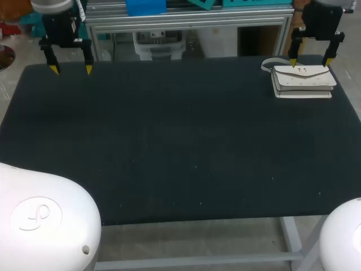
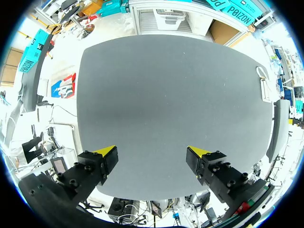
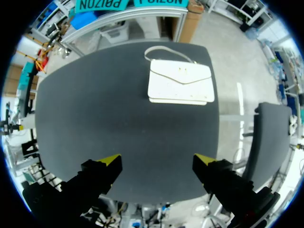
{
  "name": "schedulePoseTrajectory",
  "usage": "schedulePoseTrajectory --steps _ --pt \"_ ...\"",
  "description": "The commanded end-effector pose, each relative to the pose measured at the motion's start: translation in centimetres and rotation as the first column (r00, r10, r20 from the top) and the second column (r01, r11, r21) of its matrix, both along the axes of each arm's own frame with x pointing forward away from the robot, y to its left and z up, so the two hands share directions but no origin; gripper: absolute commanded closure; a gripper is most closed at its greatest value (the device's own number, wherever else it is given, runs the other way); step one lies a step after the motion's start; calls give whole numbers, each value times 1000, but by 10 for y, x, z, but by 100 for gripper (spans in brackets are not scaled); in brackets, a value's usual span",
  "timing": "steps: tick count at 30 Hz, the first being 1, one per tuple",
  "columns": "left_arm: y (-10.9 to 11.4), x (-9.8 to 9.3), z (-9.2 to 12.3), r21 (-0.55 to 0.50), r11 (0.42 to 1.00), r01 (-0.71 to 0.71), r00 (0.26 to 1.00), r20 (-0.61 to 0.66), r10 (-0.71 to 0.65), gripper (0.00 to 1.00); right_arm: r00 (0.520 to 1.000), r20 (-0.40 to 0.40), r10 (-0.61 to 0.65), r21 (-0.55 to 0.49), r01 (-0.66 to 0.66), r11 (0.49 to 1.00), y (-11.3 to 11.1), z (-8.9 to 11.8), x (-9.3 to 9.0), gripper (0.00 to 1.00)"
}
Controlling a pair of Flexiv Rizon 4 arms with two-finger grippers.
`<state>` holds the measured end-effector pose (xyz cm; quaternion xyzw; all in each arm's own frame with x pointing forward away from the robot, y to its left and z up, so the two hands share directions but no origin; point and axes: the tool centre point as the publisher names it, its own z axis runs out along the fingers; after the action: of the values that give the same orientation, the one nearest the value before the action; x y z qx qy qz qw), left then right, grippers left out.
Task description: Pick up the bag, open it, inspect its contents, close it, and place it on the opposite side
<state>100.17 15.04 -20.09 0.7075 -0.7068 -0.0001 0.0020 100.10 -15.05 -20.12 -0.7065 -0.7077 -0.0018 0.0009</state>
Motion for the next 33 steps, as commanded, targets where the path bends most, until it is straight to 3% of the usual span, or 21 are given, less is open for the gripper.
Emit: schedulePoseTrajectory --steps 1,16,20,26,30,33 --pt "0 -1 0 1 1000 0 1000 0 0 0 1000 -2 0 -2 0 1000 0 1 0 0" --pt "0 -1 0 1 1000 0 1000 0 0 0 1000 -10 17 29 -17 999 -1 0 2 0" --pt "-12 -7 4 -54 988 148 979 147 -138 0 998 -29 47 121 -43 992 -15 -5 7 0" --pt "-34 -20 2 -9 918 396 863 346 -368 0 994 -52 101 279 -82 957 -51 -17 17 0" --pt "-47 -30 0 23 831 556 736 450 -505 0 990 -70 119 346 -87 934 -76 -26 26 0" --pt "-55 -35 -5 61 734 677 611 510 -606 0 988 -77 131 385 -92 918 -93 -33 33 0"
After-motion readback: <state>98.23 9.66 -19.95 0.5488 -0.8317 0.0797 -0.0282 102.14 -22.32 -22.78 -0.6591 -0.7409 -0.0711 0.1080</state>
